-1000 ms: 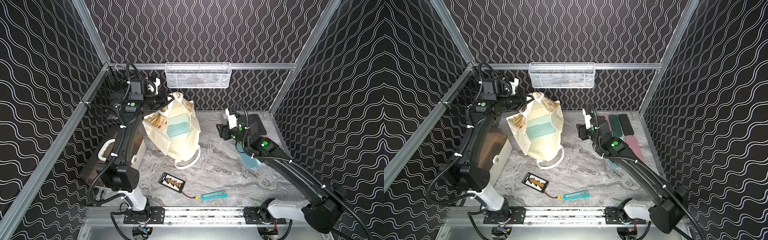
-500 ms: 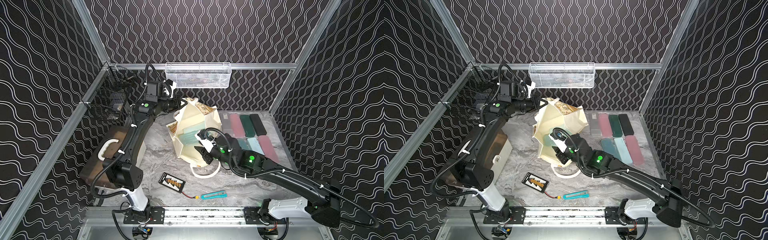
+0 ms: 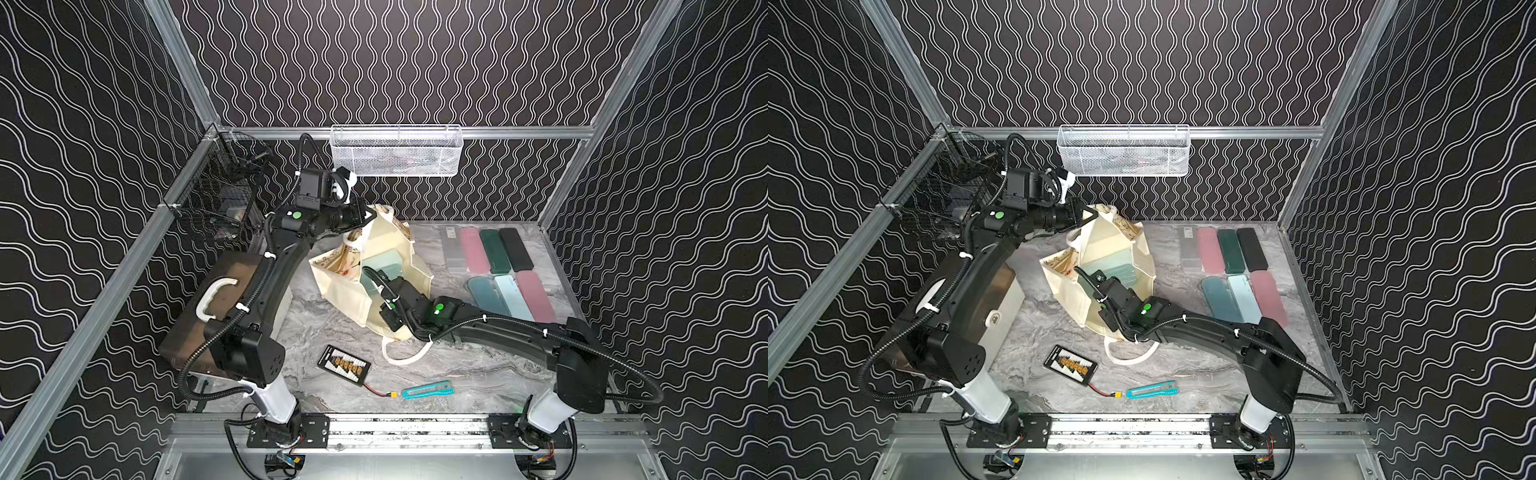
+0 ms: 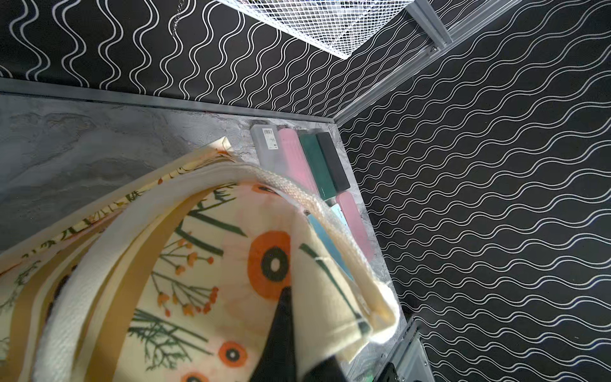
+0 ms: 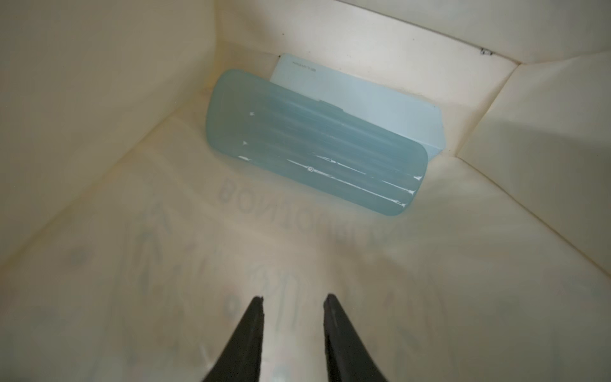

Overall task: Take out the pencil case from the canvas bag
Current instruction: Pick up the pencil case from the canvas bag.

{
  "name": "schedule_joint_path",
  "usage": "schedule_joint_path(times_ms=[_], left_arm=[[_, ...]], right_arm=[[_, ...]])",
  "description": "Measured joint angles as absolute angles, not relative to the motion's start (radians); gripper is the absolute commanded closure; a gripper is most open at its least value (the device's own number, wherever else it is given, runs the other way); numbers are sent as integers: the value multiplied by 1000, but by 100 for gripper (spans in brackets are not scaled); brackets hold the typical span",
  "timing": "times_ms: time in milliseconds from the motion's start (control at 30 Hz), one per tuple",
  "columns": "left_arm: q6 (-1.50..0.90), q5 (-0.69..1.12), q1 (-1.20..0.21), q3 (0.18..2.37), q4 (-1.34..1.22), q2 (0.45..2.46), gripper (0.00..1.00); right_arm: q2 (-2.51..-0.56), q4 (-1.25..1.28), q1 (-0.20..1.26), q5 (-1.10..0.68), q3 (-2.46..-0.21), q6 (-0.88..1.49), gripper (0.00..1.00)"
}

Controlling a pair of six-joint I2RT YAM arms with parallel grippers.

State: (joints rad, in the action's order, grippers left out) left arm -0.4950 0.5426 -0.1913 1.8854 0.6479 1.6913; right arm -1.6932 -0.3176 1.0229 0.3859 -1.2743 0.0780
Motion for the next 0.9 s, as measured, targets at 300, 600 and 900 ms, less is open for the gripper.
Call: schedule_joint_path(times_ms=[300,600,900], left_arm=[[-469,543,-191,1861,667,1645,100],[-438,553,-192,1836,697,1620,100],[-416,596,-195,1768,694,1577,100]], right_arm=[[-1817,-331,922,374,-1344,238,63],[-1890,-345,841,342,-1417,340,44],[-1918,-348,797,287,-1452,495,18]])
